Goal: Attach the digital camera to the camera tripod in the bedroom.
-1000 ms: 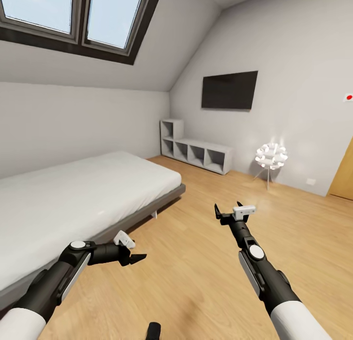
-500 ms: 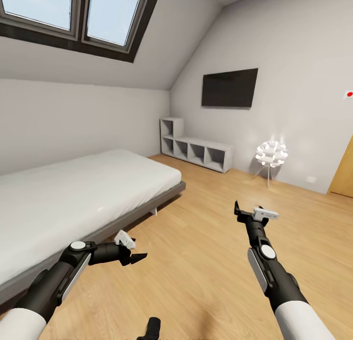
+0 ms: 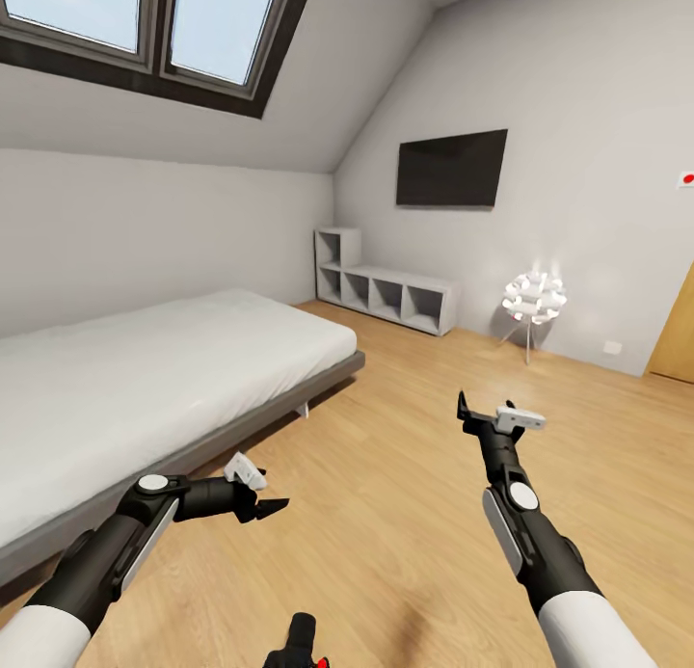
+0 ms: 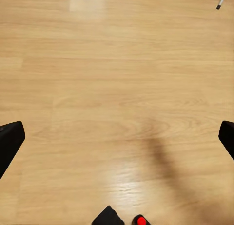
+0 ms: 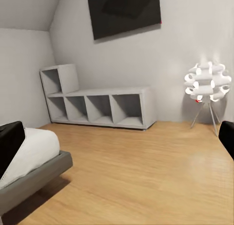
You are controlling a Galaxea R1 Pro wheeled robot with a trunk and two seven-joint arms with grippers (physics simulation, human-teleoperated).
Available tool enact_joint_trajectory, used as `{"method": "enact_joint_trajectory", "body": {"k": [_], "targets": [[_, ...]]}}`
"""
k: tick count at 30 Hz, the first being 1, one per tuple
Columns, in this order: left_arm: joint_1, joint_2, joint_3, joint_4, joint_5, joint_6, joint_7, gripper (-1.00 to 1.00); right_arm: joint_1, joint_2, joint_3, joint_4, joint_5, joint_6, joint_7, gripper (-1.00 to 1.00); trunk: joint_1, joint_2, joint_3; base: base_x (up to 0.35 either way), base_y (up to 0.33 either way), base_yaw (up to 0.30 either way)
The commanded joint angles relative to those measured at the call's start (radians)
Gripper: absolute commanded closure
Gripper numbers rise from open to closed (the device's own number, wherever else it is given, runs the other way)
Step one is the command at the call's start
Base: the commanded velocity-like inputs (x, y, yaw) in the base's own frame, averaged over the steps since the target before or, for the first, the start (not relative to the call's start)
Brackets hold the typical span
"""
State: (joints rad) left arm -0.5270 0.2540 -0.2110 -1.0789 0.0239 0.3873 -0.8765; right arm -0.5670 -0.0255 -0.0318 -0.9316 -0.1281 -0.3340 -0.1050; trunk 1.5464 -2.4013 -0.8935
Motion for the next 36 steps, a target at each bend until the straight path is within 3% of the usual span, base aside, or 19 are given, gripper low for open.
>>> {"method": "enact_joint_trajectory", "body": {"k": [1,5,7,10,13,14,17,23,31,36], "targets": [[-0.001,0.001,-0.001,-0.001,0.003,0.008,-0.002,-1.00,-0.001,-0.001,0.008,0.000,-0.010,-0.013,0.001,-1.00,0.004,-0.008,-0.004,0.000,0.000,0.000],[-0.001,0.003,-0.001,0.001,0.003,0.007,-0.002,-1.00,0.000,-0.001,0.020,0.000,-0.010,-0.056,0.041,-1.00,0.019,-0.036,-0.017,0.000,0.000,0.000],[-0.001,0.006,-0.002,0.003,0.003,0.006,-0.002,-1.00,0.001,-0.004,0.023,0.000,-0.011,-0.093,0.179,-1.00,0.027,-0.050,-0.023,0.000,0.000,0.000],[-0.001,0.009,-0.002,0.005,0.003,0.005,-0.003,-1.00,0.001,-0.007,0.008,0.000,-0.014,-0.103,0.319,-1.00,0.038,-0.071,-0.032,0.000,0.000,0.000],[-0.001,0.011,-0.003,0.007,0.002,0.000,-0.008,-1.00,0.001,-0.011,-0.057,0.001,-0.015,-0.107,0.489,-1.00,0.050,-0.092,-0.042,0.000,0.000,0.000],[-0.001,0.014,-0.003,0.008,0.002,-0.008,-0.019,-1.00,0.001,-0.012,-0.120,0.001,-0.016,-0.109,0.573,-1.00,0.054,-0.099,-0.045,0.000,0.000,0.000],[-0.001,0.018,-0.004,0.009,0.002,-0.021,-0.039,-1.00,0.001,-0.012,-0.168,0.001,-0.016,-0.109,0.618,-1.00,0.055,-0.099,-0.057,0.000,0.000,0.000],[-0.001,0.026,-0.002,0.021,0.002,-0.054,-0.107,-1.00,0.001,-0.013,-0.215,0.002,-0.015,-0.111,0.658,-1.00,0.058,-0.101,-0.080,0.000,0.000,0.000],[-0.001,0.027,-0.004,0.023,0.002,-0.069,-0.122,-1.00,0.001,-0.013,-0.218,0.001,-0.016,-0.108,0.671,-1.00,0.061,-0.103,-0.111,0.000,0.000,0.000],[-0.001,0.027,-0.017,0.025,0.002,-0.070,-0.123,-1.00,0.001,-0.013,-0.217,0.001,-0.016,-0.088,0.724,-1.00,0.063,-0.104,-0.130,0.000,0.000,0.000]]}}
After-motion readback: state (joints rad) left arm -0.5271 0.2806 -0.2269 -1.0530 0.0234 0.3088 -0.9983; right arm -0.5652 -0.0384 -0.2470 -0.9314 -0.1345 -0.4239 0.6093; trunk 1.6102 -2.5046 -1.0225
